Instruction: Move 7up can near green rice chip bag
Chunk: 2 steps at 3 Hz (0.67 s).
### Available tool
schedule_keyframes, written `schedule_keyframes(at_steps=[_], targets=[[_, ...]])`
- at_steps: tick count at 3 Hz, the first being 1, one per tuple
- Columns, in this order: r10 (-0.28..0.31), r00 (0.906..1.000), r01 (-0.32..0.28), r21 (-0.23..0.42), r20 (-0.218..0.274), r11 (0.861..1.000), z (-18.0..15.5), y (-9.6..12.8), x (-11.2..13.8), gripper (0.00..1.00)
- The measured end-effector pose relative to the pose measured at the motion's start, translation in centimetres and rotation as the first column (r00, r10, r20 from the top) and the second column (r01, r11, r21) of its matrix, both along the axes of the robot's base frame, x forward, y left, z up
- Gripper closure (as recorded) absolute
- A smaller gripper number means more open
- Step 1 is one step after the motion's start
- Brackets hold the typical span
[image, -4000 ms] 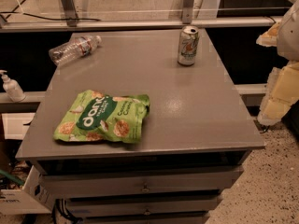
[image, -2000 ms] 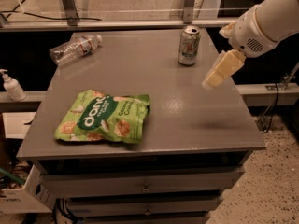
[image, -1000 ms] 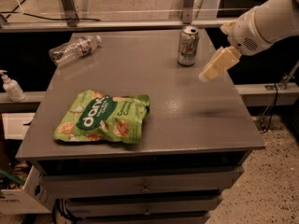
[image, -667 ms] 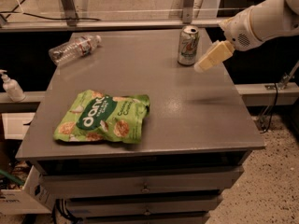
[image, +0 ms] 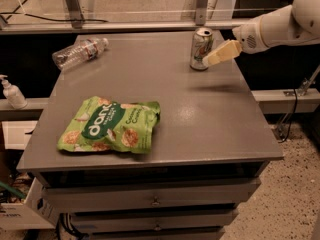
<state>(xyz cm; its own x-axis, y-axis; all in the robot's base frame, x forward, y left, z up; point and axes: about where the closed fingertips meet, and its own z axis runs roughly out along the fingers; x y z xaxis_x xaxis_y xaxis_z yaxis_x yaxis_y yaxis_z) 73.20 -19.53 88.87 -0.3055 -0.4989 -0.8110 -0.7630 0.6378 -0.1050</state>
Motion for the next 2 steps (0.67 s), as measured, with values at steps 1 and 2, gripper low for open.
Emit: schedule_keyframes(at_steps=[1,2], targets=[[0.005,0.9998,-0.004,0.073,-0.021,0.997,-1.0,1.5,2.0,0.00],[0.022,0.9989,-0.016,0.129,-0.042,0.991,-1.7,3.3,3.6,0.19]])
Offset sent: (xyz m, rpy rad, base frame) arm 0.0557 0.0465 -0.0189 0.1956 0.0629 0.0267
